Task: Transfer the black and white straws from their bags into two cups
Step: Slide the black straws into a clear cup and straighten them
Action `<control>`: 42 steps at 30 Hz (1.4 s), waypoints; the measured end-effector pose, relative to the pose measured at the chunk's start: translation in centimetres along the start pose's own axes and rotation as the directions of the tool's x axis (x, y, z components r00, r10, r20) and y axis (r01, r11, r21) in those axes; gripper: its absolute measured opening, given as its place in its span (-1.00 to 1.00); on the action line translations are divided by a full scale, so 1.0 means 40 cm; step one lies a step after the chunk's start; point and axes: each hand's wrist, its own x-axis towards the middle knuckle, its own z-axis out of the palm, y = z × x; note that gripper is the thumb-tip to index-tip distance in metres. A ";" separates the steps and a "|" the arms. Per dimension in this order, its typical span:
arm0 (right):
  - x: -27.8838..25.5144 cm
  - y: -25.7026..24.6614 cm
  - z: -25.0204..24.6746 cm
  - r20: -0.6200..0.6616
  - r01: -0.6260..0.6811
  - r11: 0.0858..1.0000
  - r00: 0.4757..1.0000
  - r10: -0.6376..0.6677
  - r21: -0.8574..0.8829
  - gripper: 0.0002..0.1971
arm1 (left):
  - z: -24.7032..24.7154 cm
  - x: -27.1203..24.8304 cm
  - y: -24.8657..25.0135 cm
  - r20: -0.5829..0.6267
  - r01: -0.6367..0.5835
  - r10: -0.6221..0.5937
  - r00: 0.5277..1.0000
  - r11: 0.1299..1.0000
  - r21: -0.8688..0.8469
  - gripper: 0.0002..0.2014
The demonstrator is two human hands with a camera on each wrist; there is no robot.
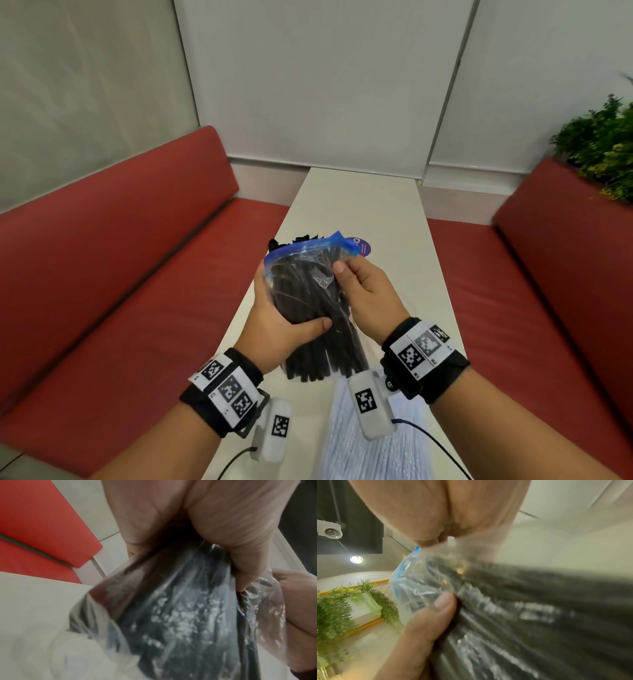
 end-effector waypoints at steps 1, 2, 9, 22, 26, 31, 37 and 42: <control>-0.002 0.007 -0.005 0.011 0.003 0.999 1.000 -0.002 -0.032 -0.81 | -0.008 0.002 -0.004 0.000 -0.003 0.003 1.000 1.000 -0.004 0.08; -0.005 0.015 -0.009 0.013 -0.014 0.999 1.000 0.014 -0.044 -0.83 | -0.014 0.003 -0.009 0.003 -0.008 0.008 1.000 1.000 -0.009 0.13; -0.041 0.051 -0.006 0.048 -0.153 0.968 0.988 0.146 0.197 -0.81 | -0.040 0.001 -0.053 0.059 0.037 -0.037 0.998 0.999 -0.001 0.19; -0.031 0.022 0.032 0.069 -0.237 0.913 0.971 0.227 0.331 -0.56 | -0.004 0.005 -0.072 0.019 0.005 -0.005 1.000 1.000 -0.005 0.09; -0.029 0.036 0.049 -0.058 -0.245 0.816 0.946 0.320 0.523 -0.73 | 0.006 0.004 -0.068 0.005 0.009 -0.008 1.000 0.998 -0.070 0.09; -0.022 0.057 0.049 -0.150 -0.263 0.829 0.913 0.379 0.495 -0.78 | 0.000 0.005 -0.056 0.147 0.016 -0.008 0.989 0.998 -0.053 0.18; -0.033 0.046 0.042 -0.123 -0.228 0.835 0.936 0.330 0.501 -0.90 | 0.010 0.013 -0.060 0.070 0.019 -0.014 0.997 0.997 -0.074 0.06; -0.011 0.017 0.024 -0.049 -0.284 0.792 0.929 0.367 0.541 -0.81 | 0.005 0.020 -0.086 0.006 0.018 -0.018 1.000 0.999 -0.040 0.10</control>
